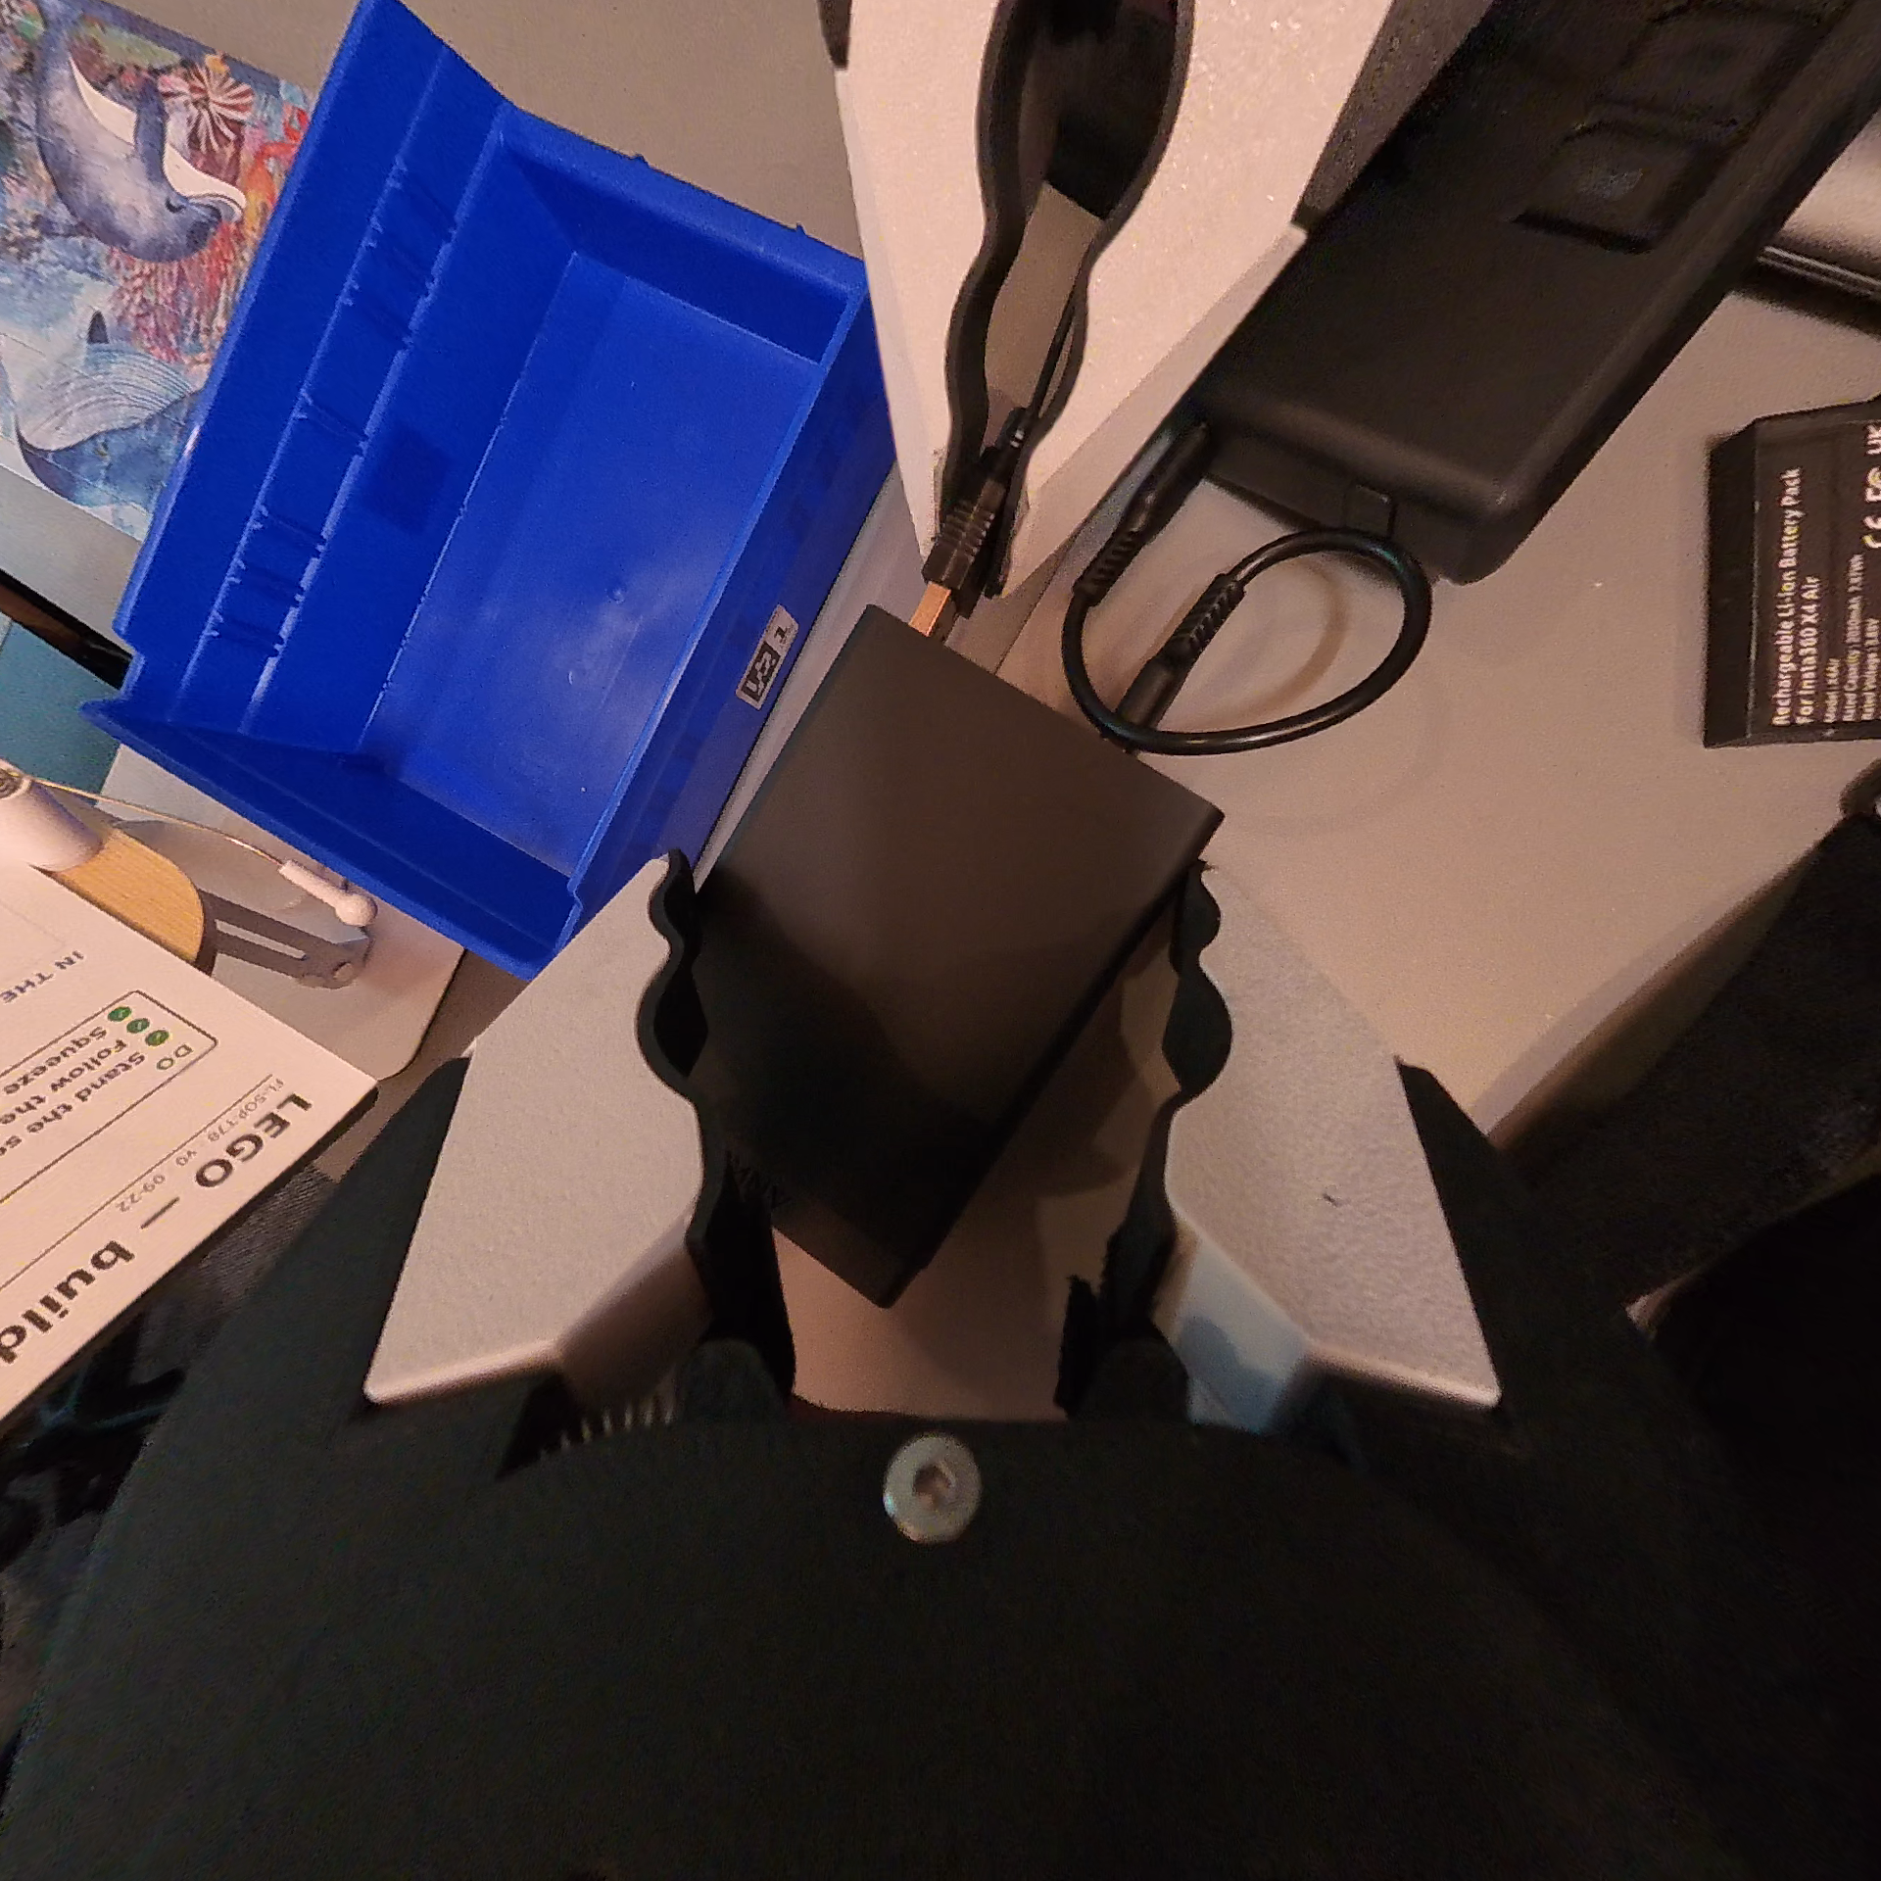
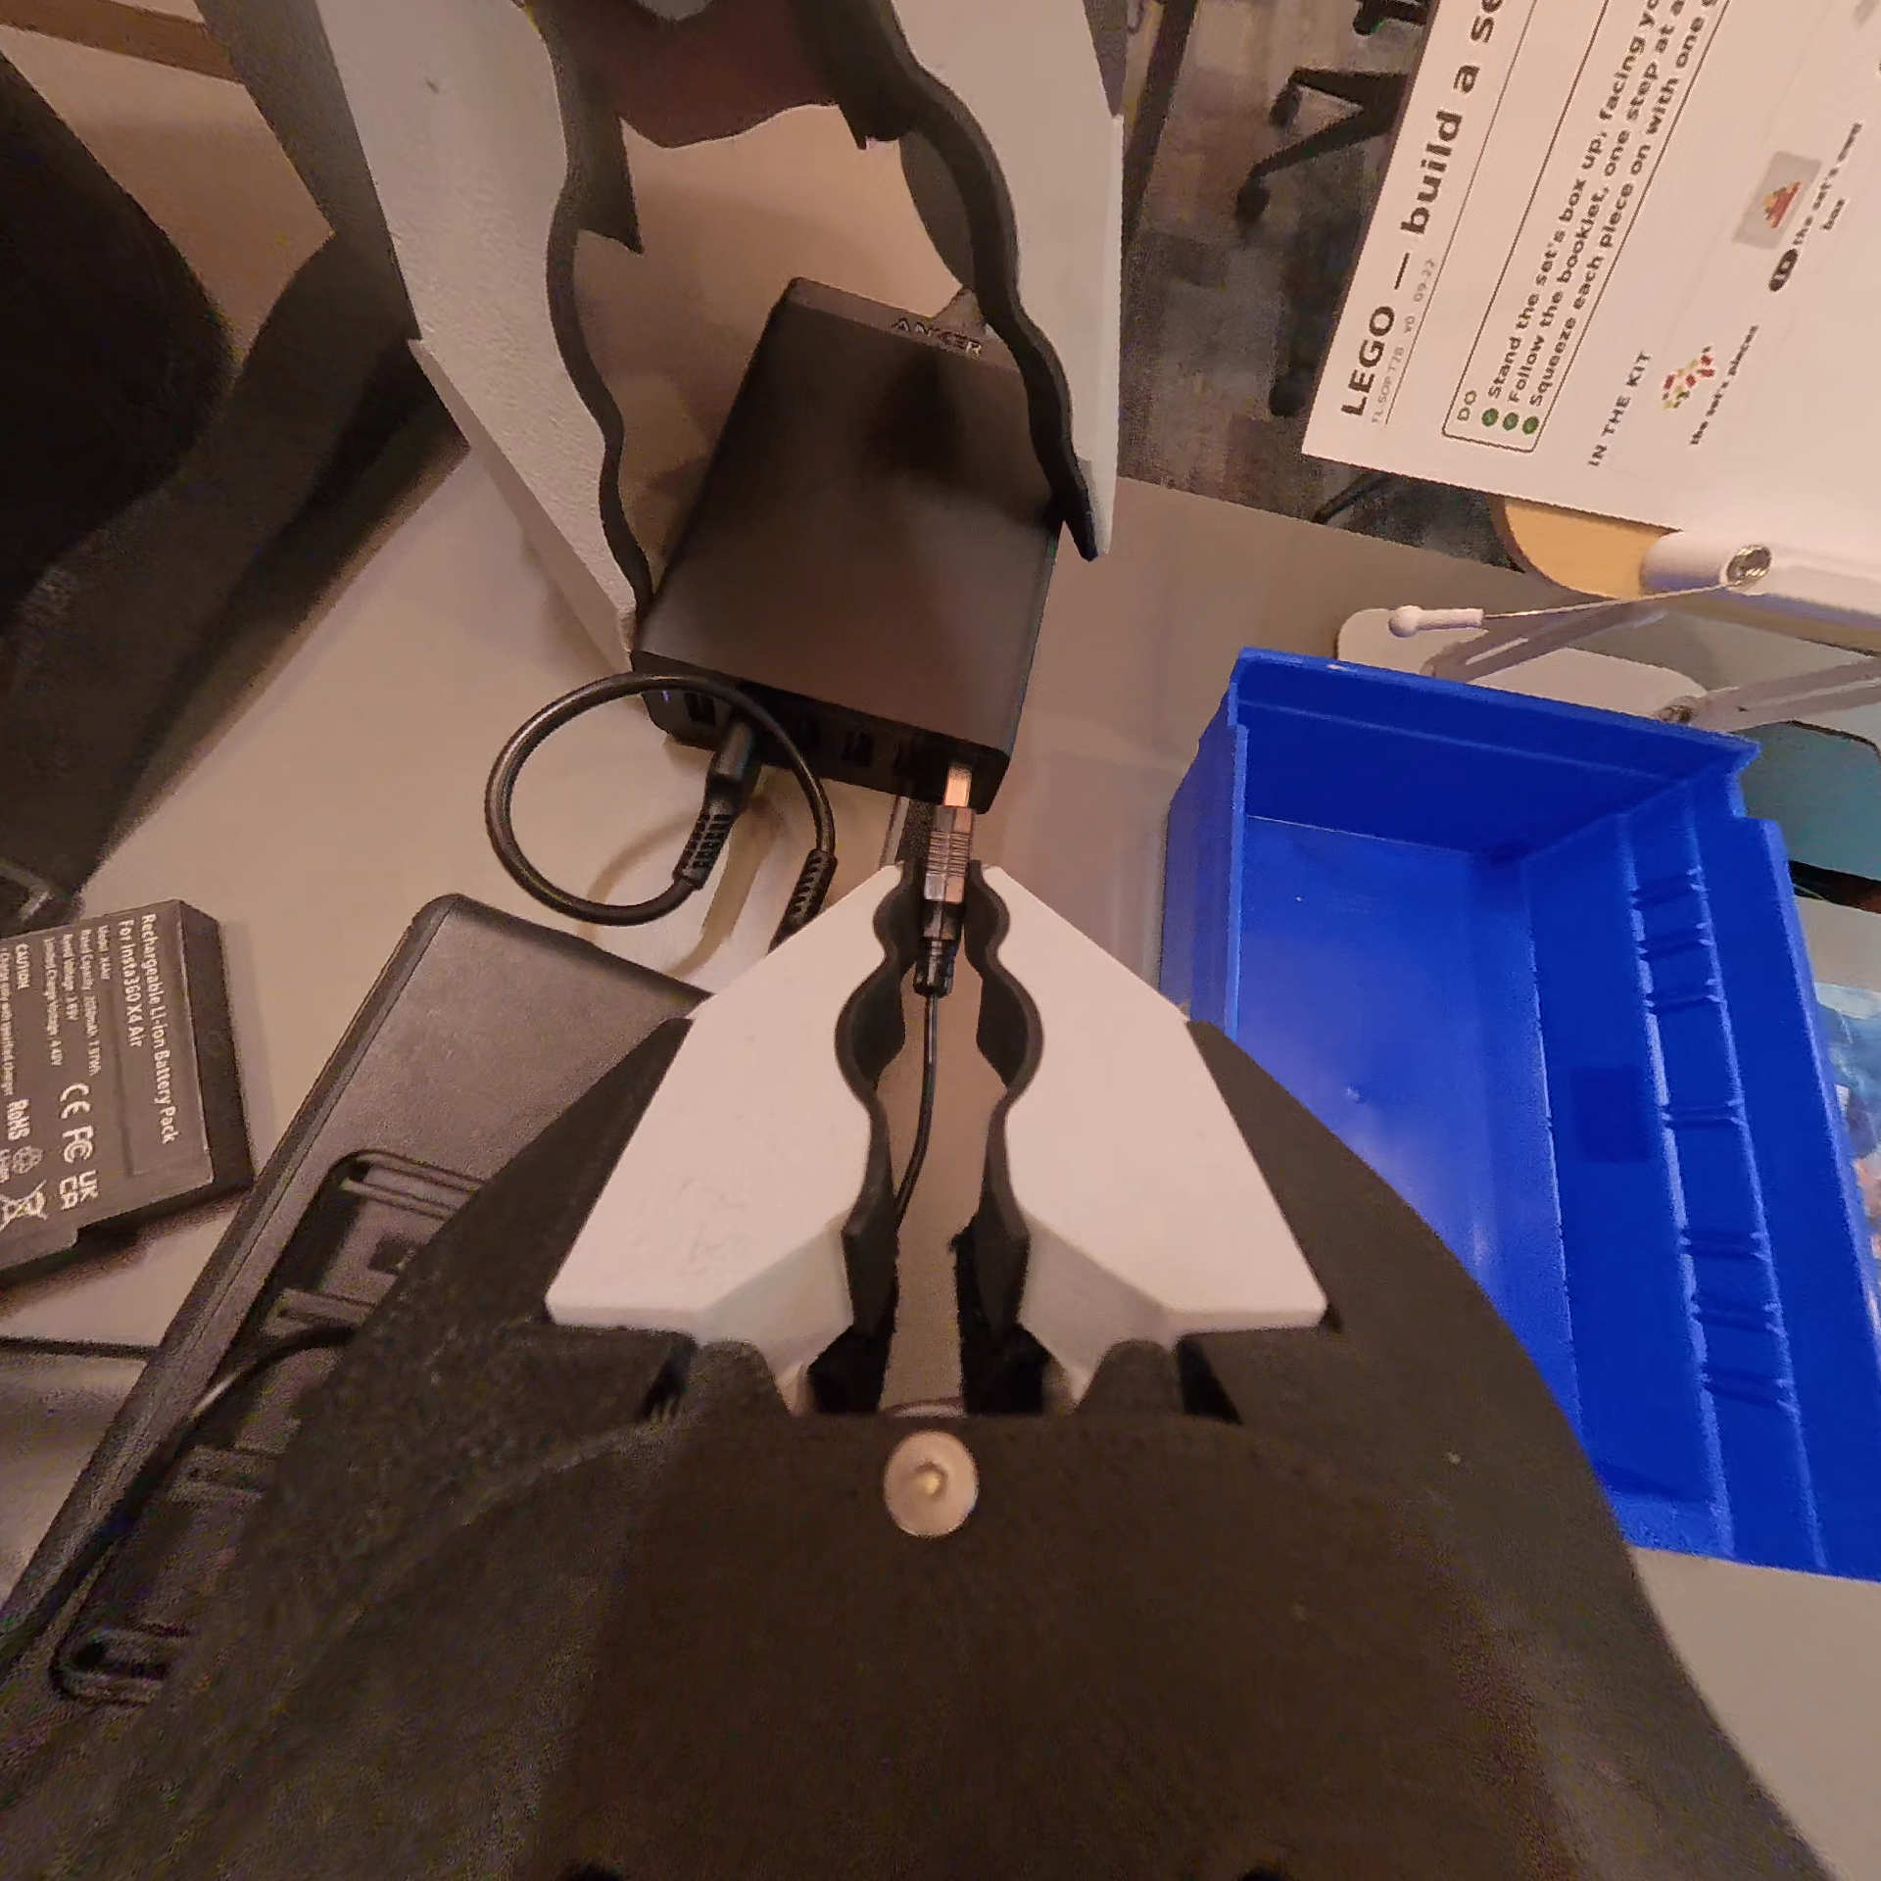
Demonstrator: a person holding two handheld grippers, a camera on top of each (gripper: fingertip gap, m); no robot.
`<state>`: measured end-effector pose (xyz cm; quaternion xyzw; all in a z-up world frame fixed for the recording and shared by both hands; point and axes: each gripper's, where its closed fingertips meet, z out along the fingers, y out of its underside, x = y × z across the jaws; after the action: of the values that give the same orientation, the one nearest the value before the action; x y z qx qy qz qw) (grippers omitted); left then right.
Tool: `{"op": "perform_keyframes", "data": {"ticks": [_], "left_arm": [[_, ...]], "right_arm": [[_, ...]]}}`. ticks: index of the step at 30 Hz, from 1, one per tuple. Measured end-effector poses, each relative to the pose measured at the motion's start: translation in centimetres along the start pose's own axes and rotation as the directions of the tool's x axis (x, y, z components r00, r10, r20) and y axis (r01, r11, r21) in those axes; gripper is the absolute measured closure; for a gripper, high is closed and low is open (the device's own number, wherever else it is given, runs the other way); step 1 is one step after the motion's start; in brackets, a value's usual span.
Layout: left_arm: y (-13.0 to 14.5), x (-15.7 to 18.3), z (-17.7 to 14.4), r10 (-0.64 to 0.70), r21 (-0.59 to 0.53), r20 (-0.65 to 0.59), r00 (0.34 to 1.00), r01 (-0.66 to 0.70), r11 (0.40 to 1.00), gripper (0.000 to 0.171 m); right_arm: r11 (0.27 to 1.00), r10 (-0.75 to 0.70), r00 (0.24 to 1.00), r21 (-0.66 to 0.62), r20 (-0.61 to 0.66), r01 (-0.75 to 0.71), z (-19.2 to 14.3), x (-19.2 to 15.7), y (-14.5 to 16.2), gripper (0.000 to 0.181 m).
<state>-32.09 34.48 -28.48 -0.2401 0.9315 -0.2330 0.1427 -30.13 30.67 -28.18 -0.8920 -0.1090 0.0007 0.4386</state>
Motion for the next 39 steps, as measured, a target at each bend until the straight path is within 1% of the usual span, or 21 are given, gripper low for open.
{"op": "perform_keyframes", "data": {"ticks": [2,5,8,10,11,12,15,16,17,21,23,27,29,31,33,34,36,37,38,39], "left_arm": [[0.0,0.1,0.0,0.023,-0.011,-0.004,1.000,-0.023,1.000,0.081],[-0.2,0.4,0.0,0.045,-0.004,-0.007,0.999,-0.045,0.999,0.080],[0.2,0.8,-0.3,0.088,-0.036,-0.018,0.996,-0.089,0.995,0.080],[0.3,1.0,-0.5,0.102,-0.046,-0.022,0.995,-0.103,0.994,0.080],[0.5,1.2,-0.6,0.117,-0.054,-0.029,0.993,-0.118,0.992,0.080],[0.6,1.3,-0.7,0.136,-0.066,-0.028,0.990,-0.138,0.988,0.080],[0.7,1.4,-0.9,0.167,-0.097,-0.022,0.986,-0.169,0.981,0.079],[0.8,1.4,-0.9,0.172,-0.102,-0.019,0.985,-0.173,0.980,0.079],[0.8,1.4,-0.9,0.172,-0.107,-0.017,0.985,-0.173,0.979,0.079],[0.9,1.6,-1.2,0.146,-0.117,0.000,0.989,-0.145,0.983,0.077],[1.0,1.5,-1.5,0.132,-0.117,0.020,0.991,-0.129,0.985,0.077],[1.0,1.3,-2.7,0.076,-0.107,0.065,0.995,-0.069,0.992,0.078],[0.8,0.9,-3.8,0.032,-0.080,0.098,0.995,-0.024,0.996,0.080],[-0.1,0.4,-5.3,-0.042,-0.019,0.133,0.990,0.045,0.999,0.089],[-2.1,-0.2,-6.9,-0.119,0.081,0.185,0.976,0.106,0.991,0.101],[-3.1,-0.1,-7.4,-0.126,0.111,0.197,0.972,0.106,0.988,0.103],[-4.7,0.5,-7.4,-0.087,0.121,0.229,0.970,0.060,0.991,0.113],[-5.5,0.7,-7.3,-0.065,0.119,0.250,0.966,0.036,0.992,0.120],[-6.3,1.3,-7.0,-0.038,0.114,0.238,0.970,0.011,0.993,0.122],[-7.0,1.8,-6.8,-0.008,0.108,0.238,0.971,-0.019,0.994,0.125]], "right_arm": [[1.000,0.021,0.999,0.017,0.028,-0.021,-0.2,0.0,0.0,0.177],[1.000,-0.005,1.000,0.011,0.026,0.004,-0.7,-0.3,0.1,0.177],[0.999,0.014,0.999,0.034,0.052,-0.016,-1.4,-0.5,-0.2,0.177],[1.000,-0.019,0.998,0.017,0.063,0.018,-1.6,-0.9,-0.1,0.177],[0.999,-0.036,0.996,0.022,0.078,0.035,-1.7,-1.1,-0.2,0.177],[0.998,-0.031,0.992,0.058,0.121,0.024,-2.0,-1.6,-0.6,0.177],[0.975,0.163,0.958,0.111,0.234,-0.193,-2.3,-1.1,-1.2,0.177],[0.951,0.242,0.922,0.116,0.302,-0.287,-2.4,-1.3,-1.4,0.177],[0.931,0.288,0.882,0.107,0.373,-0.350,-2.5,-1.9,-1.6,0.177],[0.907,0.312,0.828,0.113,0.465,-0.405,-2.9,-2.9,-2.3,0.177],[0.914,0.303,0.840,0.111,0.451,-0.389,-2.7,-2.8,-2.2,0.177],[0.887,0.337,0.816,0.132,0.469,-0.442,-3.1,-1.9,-2.5,0.177],[0.876,0.344,0.800,0.139,0.491,-0.462,-3.3,-2.1,-2.6,0.177],[0.885,0.314,0.812,0.158,0.492,-0.438,-3.3,-2.4,-2.6,0.177],[0.874,0.309,0.815,0.191,0.491,-0.446,-3.6,-2.0,-3.0,0.177],[0.879,0.284,0.841,0.225,0.461,-0.420,-3.9,-1.6,-3.1,0.177],[0.902,0.173,0.892,0.298,0.417,-0.314,-4.7,-1.8,-3.8,0.177],[0.920,0.126,0.919,0.304,0.373,-0.249,-4.8,-1.9,-3.8,0.177],[0.938,0.049,0.946,0.311,0.321,-0.154,-4.8,-2.2,-3.7,0.177],[0.941,-0.015,0.957,0.328,0.291,-0.086,-5.1,-2.6,-3.9,0.177]]}}
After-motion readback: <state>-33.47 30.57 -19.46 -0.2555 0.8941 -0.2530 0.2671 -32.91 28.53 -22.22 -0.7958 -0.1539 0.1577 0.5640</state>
